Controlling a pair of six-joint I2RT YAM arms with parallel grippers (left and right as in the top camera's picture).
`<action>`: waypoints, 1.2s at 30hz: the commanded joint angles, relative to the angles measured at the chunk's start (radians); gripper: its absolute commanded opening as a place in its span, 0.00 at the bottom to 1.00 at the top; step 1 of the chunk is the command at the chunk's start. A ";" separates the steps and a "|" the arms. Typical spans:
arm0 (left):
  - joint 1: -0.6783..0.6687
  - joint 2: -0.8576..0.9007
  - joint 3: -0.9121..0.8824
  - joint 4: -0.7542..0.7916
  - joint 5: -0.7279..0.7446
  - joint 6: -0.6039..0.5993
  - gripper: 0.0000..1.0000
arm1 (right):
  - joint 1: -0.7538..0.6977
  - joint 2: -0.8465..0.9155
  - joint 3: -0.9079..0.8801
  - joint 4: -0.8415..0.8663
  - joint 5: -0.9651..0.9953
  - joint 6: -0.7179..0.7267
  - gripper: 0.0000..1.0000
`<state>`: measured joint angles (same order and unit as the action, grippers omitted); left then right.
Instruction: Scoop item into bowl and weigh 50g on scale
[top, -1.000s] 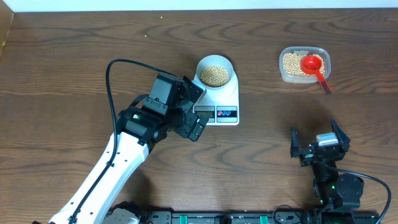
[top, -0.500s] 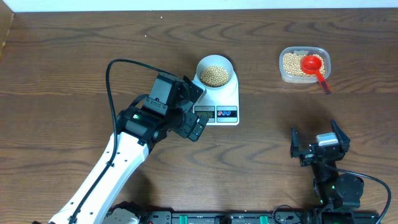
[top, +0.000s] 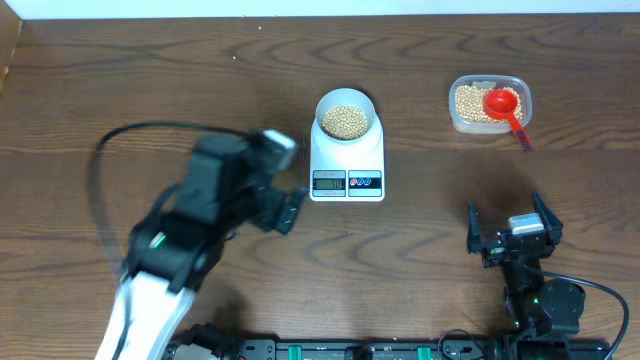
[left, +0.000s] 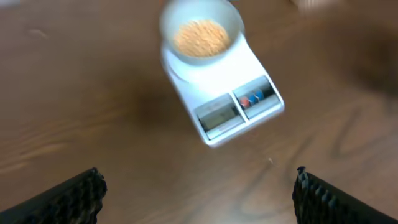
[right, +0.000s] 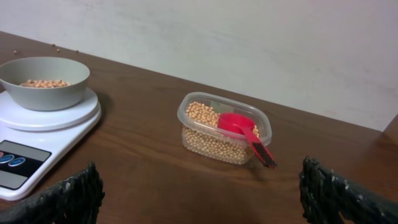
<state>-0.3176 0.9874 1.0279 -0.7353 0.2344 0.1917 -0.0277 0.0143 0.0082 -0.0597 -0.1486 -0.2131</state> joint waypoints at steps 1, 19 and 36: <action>0.108 -0.177 -0.091 0.077 0.001 0.015 0.98 | 0.009 -0.009 -0.003 -0.004 0.000 -0.005 0.99; 0.299 -0.852 -0.846 0.779 -0.096 0.040 0.98 | 0.009 -0.008 -0.003 -0.004 0.000 -0.005 0.99; 0.299 -0.986 -1.024 0.748 -0.146 0.040 0.98 | 0.009 -0.008 -0.003 -0.004 0.000 -0.005 0.99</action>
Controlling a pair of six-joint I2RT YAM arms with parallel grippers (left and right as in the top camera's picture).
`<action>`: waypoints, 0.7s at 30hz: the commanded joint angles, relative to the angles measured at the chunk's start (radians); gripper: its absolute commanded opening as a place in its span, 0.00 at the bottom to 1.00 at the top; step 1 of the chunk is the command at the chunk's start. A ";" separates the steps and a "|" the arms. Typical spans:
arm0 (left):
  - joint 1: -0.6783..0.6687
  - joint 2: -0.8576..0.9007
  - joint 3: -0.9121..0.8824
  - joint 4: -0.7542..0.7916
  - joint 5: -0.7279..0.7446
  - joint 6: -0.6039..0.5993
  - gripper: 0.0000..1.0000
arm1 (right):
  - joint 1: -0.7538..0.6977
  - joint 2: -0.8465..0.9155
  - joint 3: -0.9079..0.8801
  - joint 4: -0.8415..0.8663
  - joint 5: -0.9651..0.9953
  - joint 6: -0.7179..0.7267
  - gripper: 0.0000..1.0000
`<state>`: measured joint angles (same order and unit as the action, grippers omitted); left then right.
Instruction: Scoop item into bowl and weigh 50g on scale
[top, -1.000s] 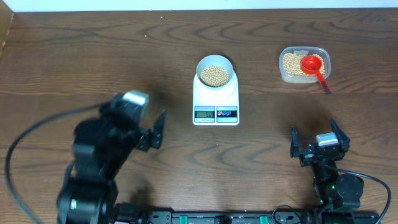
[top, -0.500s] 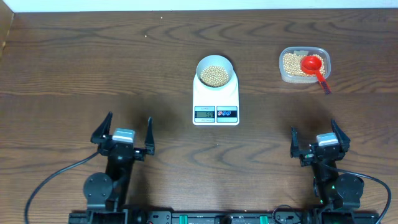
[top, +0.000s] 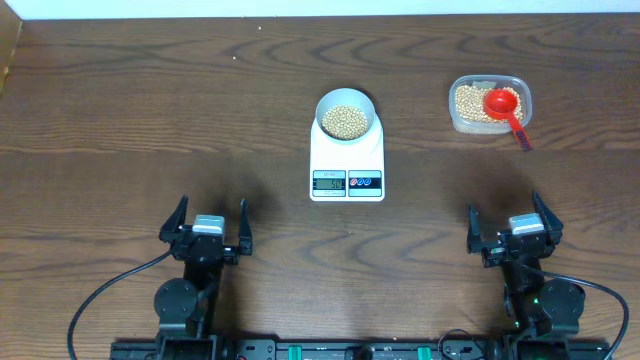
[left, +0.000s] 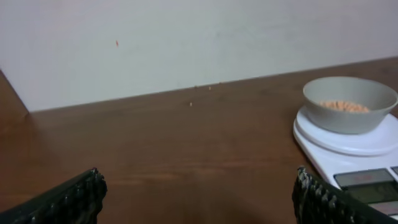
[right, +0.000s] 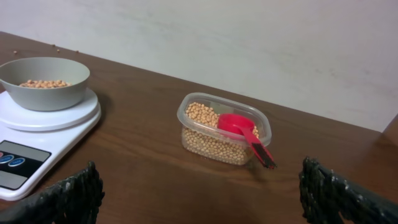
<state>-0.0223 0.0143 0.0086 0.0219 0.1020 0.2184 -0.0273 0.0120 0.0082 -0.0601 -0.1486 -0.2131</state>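
A grey bowl (top: 345, 115) holding beans sits on the white scale (top: 347, 160) at the table's middle. At the back right stands a clear container (top: 488, 104) of beans, and a red scoop (top: 503, 104) rests in it with its handle over the rim. My left gripper (top: 205, 226) is parked low at the front left, open and empty; the bowl (left: 349, 104) and scale (left: 348, 149) lie to its right. My right gripper (top: 510, 228) is parked at the front right, open and empty, facing the container (right: 224, 127) and scoop (right: 244, 132).
A few stray beans (left: 191, 104) lie on the brown table near the back wall. The scale's display (top: 329, 181) and buttons face the front edge.
My left arm has drawn back from beside the scale to its parked place at the front left, its gripper still open. The right arm, bowl, scoop and container are unchanged.
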 joint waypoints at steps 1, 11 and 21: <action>0.004 -0.013 -0.005 -0.016 -0.014 0.014 0.98 | 0.008 -0.006 -0.003 -0.003 0.000 -0.005 0.99; 0.004 -0.013 -0.005 -0.089 -0.024 -0.002 0.98 | 0.008 -0.006 -0.003 -0.003 0.000 -0.005 0.99; 0.004 -0.010 -0.005 -0.088 -0.024 -0.002 0.98 | 0.008 -0.006 -0.003 -0.003 0.000 -0.005 0.99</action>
